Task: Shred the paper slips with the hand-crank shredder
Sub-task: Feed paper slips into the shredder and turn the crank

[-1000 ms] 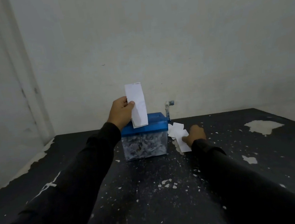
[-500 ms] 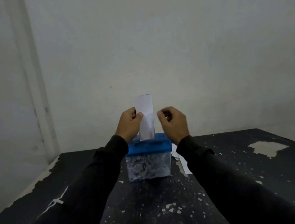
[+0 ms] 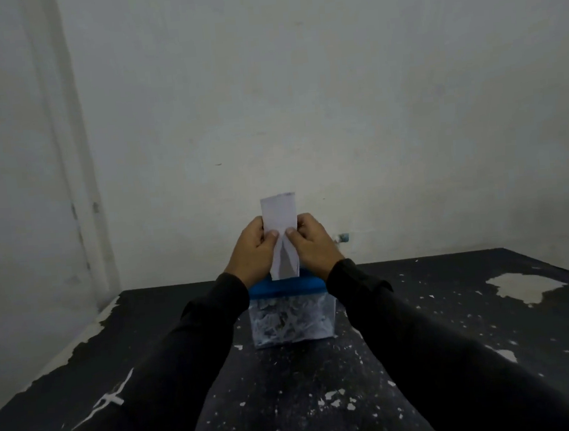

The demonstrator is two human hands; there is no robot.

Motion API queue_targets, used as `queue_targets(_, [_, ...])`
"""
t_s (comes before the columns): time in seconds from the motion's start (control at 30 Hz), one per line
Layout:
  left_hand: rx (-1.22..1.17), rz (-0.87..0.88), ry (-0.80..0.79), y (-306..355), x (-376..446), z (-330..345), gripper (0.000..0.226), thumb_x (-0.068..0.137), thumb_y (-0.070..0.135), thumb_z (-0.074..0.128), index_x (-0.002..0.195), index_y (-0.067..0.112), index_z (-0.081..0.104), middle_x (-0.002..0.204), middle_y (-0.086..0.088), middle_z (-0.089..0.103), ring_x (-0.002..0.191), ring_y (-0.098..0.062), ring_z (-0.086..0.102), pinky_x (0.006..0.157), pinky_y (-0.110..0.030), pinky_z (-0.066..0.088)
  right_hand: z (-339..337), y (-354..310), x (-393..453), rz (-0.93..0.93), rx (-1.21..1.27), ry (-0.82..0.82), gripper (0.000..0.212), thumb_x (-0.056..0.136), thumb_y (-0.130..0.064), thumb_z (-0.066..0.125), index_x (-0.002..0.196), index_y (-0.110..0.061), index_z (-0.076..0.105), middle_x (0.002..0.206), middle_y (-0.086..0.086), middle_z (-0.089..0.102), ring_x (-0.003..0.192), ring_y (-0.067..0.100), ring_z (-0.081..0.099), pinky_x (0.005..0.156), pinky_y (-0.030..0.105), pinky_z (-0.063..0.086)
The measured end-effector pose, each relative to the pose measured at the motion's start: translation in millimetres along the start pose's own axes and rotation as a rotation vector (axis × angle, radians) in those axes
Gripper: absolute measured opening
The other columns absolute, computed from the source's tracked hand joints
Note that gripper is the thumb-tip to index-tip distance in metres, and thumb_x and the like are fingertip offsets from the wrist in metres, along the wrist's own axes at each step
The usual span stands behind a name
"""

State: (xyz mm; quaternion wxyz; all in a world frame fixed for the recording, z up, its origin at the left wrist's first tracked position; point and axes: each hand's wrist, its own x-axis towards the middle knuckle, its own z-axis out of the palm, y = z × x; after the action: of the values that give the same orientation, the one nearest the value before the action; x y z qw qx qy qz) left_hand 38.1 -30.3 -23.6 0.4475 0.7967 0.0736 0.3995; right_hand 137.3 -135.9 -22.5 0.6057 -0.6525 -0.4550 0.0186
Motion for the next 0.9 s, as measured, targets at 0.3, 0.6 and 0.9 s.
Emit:
queue_targets(0.3, [-0.120,-0.034,-0.095,28,6,-21,0.025,0.103,0.016,0.060,0.127,0.013,0.055,0.107,-0.012,0.076,0.093,-0.027,0.075,0.070,-0.038,0.062,-31,-24,2,0.012,0.142,-0.104,0.024,0.100,-0.015,0.062,0.121,-0.005,0.057,0.099,0.020,0.075,0.082,0.030,0.075,0.063,0.043,0.062])
queue_targets(0.6, [-0.127,-0.022,-0.038,24,0,-23,0.020,0.100,-0.003,0.056,0.086,0.005,0.068,0.089,-0.007,0.076,0.078,-0.016,0.075,0.059,-0.024,0.056,-39,-31,0,0.283,0.424,-0.132,0.027,0.103,-0.018,0.045,0.111,-0.003,0.066,0.105,0.024,0.071,0.086,0.034,0.068,0.069,0.039,0.057])
queue_targets(0.9, [-0.301,-0.174,-0.046,26,2,-22,0.025,0.105,0.010,0.049,0.125,0.007,0.063,0.101,-0.019,0.074,0.086,-0.031,0.075,0.073,-0.035,0.062,-39,-16,5,0.141,0.140,-0.076,0.031,0.093,-0.012,0.071,0.114,0.010,0.066,0.111,0.023,0.069,0.091,0.025,0.070,0.078,0.035,0.063])
